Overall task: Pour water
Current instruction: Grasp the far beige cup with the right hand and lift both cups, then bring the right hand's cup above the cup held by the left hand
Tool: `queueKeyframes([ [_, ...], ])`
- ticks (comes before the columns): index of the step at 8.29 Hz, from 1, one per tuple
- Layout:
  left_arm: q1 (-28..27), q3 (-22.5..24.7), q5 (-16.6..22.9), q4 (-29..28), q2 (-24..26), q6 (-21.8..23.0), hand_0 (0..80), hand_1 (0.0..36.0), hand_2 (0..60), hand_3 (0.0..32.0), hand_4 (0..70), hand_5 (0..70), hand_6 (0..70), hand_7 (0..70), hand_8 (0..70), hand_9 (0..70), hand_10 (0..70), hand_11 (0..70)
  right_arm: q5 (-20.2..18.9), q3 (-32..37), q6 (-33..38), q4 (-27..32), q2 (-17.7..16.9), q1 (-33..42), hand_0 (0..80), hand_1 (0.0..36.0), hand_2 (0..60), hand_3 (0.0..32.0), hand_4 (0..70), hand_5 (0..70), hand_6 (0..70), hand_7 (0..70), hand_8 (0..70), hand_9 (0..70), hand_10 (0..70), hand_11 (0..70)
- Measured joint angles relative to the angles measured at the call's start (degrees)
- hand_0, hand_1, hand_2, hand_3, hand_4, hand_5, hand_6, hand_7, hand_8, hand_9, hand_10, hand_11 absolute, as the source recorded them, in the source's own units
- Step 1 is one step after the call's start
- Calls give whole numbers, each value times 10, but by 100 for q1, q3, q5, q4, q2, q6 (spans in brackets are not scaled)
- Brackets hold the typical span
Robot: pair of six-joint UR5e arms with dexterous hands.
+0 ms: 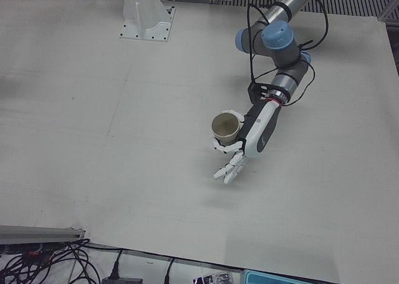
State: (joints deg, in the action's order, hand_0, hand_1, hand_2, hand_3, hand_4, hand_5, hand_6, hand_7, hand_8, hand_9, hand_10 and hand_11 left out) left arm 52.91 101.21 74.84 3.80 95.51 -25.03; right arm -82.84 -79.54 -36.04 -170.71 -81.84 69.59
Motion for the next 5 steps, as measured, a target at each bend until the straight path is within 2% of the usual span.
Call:
queueKeyframes([
  [2, -421, 126, -85, 765, 732, -20, 585, 360, 600, 0, 700, 700, 94, 146, 91, 22, 54, 92, -15, -1265, 8, -1156, 17, 76, 800, 360, 535, 0, 303, 700, 677, 700, 579, 675, 560, 700],
  [5, -1335, -178, -466, 1550, 1927, -41, 589, 360, 600, 0, 700, 700, 102, 149, 93, 23, 55, 93, -19, -2201, 3, -1977, 65, 95, 800, 360, 572, 0, 340, 700, 689, 700, 564, 646, 534, 700],
])
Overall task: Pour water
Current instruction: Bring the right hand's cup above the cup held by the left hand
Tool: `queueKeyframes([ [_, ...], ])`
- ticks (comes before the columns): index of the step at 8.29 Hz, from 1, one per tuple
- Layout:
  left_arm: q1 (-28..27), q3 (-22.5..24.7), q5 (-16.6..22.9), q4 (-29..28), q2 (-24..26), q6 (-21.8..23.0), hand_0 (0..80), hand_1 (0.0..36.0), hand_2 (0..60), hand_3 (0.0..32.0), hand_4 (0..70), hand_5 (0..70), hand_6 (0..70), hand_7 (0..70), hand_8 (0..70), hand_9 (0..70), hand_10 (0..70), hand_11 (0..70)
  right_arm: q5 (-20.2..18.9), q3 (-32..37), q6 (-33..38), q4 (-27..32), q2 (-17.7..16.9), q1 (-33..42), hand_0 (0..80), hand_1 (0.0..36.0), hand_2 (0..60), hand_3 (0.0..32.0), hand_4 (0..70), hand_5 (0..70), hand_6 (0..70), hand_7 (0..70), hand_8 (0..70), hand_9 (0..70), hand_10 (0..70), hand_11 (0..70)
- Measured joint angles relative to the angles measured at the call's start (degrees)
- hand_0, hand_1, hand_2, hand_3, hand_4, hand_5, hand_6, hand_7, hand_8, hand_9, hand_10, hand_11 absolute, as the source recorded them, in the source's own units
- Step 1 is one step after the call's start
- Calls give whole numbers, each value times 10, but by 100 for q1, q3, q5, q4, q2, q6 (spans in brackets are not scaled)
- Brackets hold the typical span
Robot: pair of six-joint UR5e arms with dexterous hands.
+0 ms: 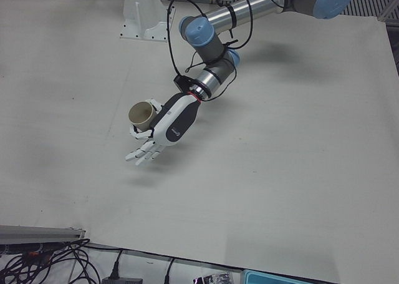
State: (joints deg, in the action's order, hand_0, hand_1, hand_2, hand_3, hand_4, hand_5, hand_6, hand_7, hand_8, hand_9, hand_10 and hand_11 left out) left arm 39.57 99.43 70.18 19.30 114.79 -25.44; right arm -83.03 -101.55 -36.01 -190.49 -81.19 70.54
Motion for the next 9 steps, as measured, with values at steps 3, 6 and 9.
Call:
queueKeyframes([
  [3, -565, -259, -62, 692, 1083, -334, 599, 360, 600, 0, 700, 700, 116, 157, 97, 25, 55, 94, 19, -667, -138, -1147, 209, -74, 800, 360, 600, 0, 431, 700, 700, 700, 551, 618, 490, 700],
  [6, -1230, -966, -194, 943, 2067, -765, 604, 360, 600, 0, 700, 700, 131, 167, 101, 27, 54, 93, 16, -1046, -683, -2701, 1014, -131, 800, 360, 600, 0, 543, 700, 700, 700, 551, 616, 476, 699],
  [9, -1559, -2236, -368, 514, 2903, -856, 609, 360, 600, 0, 700, 700, 157, 189, 109, 35, 63, 105, 7, -1170, -1603, -3660, 1746, -285, 800, 360, 600, 0, 565, 700, 700, 700, 542, 607, 461, 677],
])
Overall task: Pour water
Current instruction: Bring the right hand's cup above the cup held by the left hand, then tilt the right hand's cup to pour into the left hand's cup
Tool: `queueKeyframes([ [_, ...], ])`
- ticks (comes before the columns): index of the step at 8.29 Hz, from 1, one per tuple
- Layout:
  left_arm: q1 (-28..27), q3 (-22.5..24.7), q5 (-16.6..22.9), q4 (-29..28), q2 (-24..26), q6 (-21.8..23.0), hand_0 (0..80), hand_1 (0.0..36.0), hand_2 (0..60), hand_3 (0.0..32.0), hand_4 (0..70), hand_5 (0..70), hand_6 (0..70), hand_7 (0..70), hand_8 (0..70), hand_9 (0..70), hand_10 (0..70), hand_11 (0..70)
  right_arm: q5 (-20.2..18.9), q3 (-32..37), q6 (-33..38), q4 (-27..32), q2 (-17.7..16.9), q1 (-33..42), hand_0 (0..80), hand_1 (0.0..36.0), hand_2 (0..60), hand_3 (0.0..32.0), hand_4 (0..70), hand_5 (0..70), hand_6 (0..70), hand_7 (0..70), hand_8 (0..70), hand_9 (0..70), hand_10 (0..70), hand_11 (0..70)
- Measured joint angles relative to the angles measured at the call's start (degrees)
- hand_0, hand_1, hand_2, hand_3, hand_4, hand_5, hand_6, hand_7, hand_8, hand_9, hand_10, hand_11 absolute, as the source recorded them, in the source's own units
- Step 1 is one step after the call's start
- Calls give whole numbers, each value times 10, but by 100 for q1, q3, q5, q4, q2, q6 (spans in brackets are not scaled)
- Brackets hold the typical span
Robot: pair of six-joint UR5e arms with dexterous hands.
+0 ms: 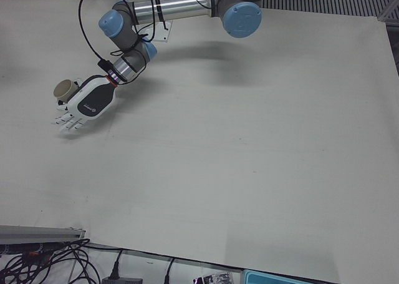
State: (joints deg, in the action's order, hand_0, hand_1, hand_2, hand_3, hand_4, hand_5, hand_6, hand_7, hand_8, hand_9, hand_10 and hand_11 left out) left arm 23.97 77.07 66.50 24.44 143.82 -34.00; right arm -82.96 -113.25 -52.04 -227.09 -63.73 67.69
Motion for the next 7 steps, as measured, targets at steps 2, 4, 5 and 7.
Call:
queueKeyframes([
  [2, -35, -515, -19, -259, 327, -42, 612, 360, 600, 0, 700, 700, 170, 202, 112, 38, 65, 108, 17, -90, -572, -366, 268, -378, 800, 360, 600, 0, 599, 700, 700, 700, 541, 609, 457, 671],
  [4, -35, -642, -26, -327, 441, -59, 614, 360, 600, 0, 700, 700, 178, 208, 114, 39, 66, 109, 201, -66, -1188, -601, 457, -991, 800, 360, 600, 0, 626, 700, 700, 700, 536, 609, 456, 670],
  [5, -31, -660, -48, -336, 481, -61, 616, 360, 600, 0, 700, 700, 179, 208, 114, 39, 66, 110, 431, -38, -1501, -727, 560, -1360, 800, 360, 600, 0, 635, 700, 700, 700, 530, 604, 454, 666],
  [7, -13, -684, -85, -345, 518, -63, 609, 360, 600, 0, 700, 700, 181, 208, 115, 39, 66, 109, 925, 207, -2050, -1146, 1003, -2016, 800, 360, 600, 0, 633, 700, 700, 700, 518, 591, 446, 656],
])
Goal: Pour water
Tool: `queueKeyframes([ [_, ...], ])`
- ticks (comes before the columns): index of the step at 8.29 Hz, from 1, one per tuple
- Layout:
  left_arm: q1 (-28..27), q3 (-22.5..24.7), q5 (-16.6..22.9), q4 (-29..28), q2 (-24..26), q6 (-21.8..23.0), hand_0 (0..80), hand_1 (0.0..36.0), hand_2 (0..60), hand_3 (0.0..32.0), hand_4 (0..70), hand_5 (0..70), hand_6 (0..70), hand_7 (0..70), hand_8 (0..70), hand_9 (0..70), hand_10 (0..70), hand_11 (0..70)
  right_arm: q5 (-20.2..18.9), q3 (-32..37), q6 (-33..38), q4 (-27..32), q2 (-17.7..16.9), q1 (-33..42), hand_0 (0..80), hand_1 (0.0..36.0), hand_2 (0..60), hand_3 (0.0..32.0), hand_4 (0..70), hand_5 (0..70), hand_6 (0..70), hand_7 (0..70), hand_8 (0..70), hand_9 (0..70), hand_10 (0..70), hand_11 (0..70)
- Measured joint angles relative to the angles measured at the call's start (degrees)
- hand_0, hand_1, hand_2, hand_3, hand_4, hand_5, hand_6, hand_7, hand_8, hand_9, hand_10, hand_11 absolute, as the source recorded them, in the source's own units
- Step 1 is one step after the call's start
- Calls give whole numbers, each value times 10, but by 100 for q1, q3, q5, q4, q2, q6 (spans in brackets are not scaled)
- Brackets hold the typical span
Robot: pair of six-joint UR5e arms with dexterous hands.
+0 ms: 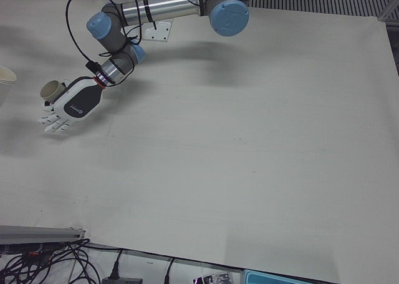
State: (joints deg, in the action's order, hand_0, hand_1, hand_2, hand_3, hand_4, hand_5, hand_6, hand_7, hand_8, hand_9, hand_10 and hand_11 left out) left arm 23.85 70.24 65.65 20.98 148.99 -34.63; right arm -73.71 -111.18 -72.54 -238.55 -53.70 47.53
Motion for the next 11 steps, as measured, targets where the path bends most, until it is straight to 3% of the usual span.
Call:
queueKeyframes([
  [2, 39, -5, -1, -5, 0, 3, 603, 360, 600, 0, 700, 700, 178, 205, 114, 38, 64, 105, 210, 397, -316, -205, 328, -275, 800, 360, 600, 0, 615, 700, 699, 700, 509, 582, 444, 654],
  [5, 125, -9, 14, -6, -32, 8, 595, 360, 600, 0, 700, 700, 174, 201, 114, 37, 64, 104, 334, 597, -499, -382, 544, -445, 800, 360, 600, 0, 590, 700, 686, 700, 500, 567, 439, 647],
  [7, 244, 16, 50, 23, -79, 35, 578, 360, 600, 0, 700, 700, 159, 189, 110, 35, 60, 98, 343, 414, -490, -441, 590, -455, 800, 360, 600, 0, 457, 700, 637, 668, 492, 552, 451, 665],
  [8, 338, 62, 79, 60, -100, 113, 574, 359, 600, 0, 700, 700, 146, 180, 106, 33, 58, 95, 351, -35, -336, -440, 428, -351, 800, 360, 600, 0, 424, 700, 647, 656, 501, 561, 480, 700],
  [10, 490, 352, 212, 207, -438, 520, 574, 348, 600, 0, 700, 700, 133, 171, 103, 32, 60, 98, 413, -799, 685, -350, -115, 135, 800, 360, 434, 0, 254, 700, 589, 592, 486, 546, 515, 700],
  [11, 557, 662, 246, 301, -738, 705, 576, 343, 600, 0, 700, 700, 128, 169, 101, 30, 60, 98, 429, -1022, 1205, -72, -501, 473, 800, 360, 446, 0, 244, 700, 601, 596, 494, 558, 540, 700],
])
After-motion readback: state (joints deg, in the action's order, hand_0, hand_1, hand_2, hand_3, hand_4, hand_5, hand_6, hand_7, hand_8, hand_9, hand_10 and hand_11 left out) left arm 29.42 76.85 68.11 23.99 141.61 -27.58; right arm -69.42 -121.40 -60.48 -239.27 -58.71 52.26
